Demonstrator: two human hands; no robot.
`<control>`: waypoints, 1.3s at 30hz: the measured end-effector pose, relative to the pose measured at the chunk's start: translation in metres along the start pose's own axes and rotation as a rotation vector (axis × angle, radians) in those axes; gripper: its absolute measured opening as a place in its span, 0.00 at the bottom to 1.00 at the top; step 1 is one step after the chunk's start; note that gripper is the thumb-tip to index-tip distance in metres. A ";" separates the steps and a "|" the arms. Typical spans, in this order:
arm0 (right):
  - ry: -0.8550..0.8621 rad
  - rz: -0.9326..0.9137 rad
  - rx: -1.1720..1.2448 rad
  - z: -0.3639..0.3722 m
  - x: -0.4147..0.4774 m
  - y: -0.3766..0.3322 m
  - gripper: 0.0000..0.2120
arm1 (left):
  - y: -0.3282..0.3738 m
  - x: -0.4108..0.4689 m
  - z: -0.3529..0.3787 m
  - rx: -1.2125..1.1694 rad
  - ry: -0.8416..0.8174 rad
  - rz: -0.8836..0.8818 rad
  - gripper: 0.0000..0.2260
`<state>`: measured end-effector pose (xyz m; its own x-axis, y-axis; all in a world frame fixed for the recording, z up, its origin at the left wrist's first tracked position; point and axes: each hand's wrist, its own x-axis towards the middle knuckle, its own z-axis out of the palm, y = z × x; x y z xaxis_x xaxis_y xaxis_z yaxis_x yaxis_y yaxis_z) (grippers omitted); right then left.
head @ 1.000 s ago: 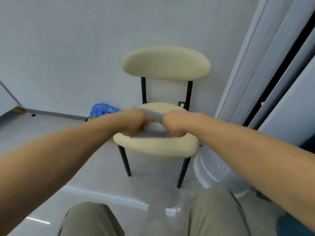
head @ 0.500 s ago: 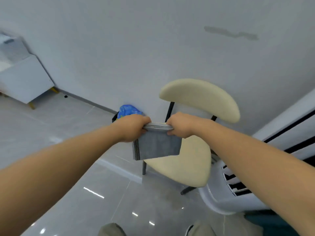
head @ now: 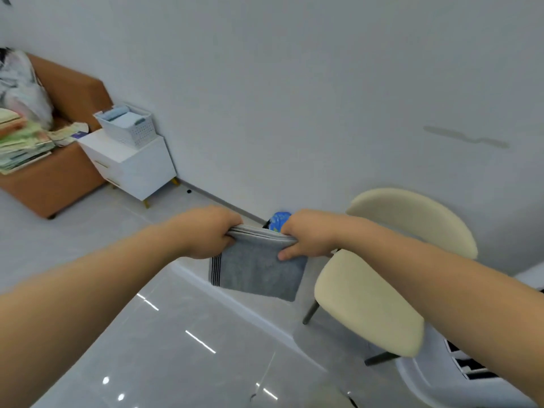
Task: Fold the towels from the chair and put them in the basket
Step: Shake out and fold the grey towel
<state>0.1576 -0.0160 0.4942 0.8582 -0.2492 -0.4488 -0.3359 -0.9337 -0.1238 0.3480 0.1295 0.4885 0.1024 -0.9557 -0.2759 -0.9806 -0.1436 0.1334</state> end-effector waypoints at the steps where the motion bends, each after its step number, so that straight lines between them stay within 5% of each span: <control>1: -0.001 -0.010 -0.009 -0.007 0.011 -0.008 0.17 | -0.013 -0.003 -0.003 0.008 -0.010 0.003 0.04; 17: 0.188 0.018 -0.006 -0.095 0.216 -0.027 0.22 | -0.242 0.061 -0.053 0.092 -0.061 -0.024 0.10; 39: 0.163 0.073 -0.006 -0.303 0.624 -0.169 0.19 | -0.710 0.133 -0.144 -0.023 0.036 -0.035 0.17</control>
<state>0.8672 -0.0918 0.5035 0.8833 -0.3547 -0.3067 -0.3980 -0.9129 -0.0906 1.0822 0.0671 0.4943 0.1434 -0.9585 -0.2463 -0.9722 -0.1830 0.1462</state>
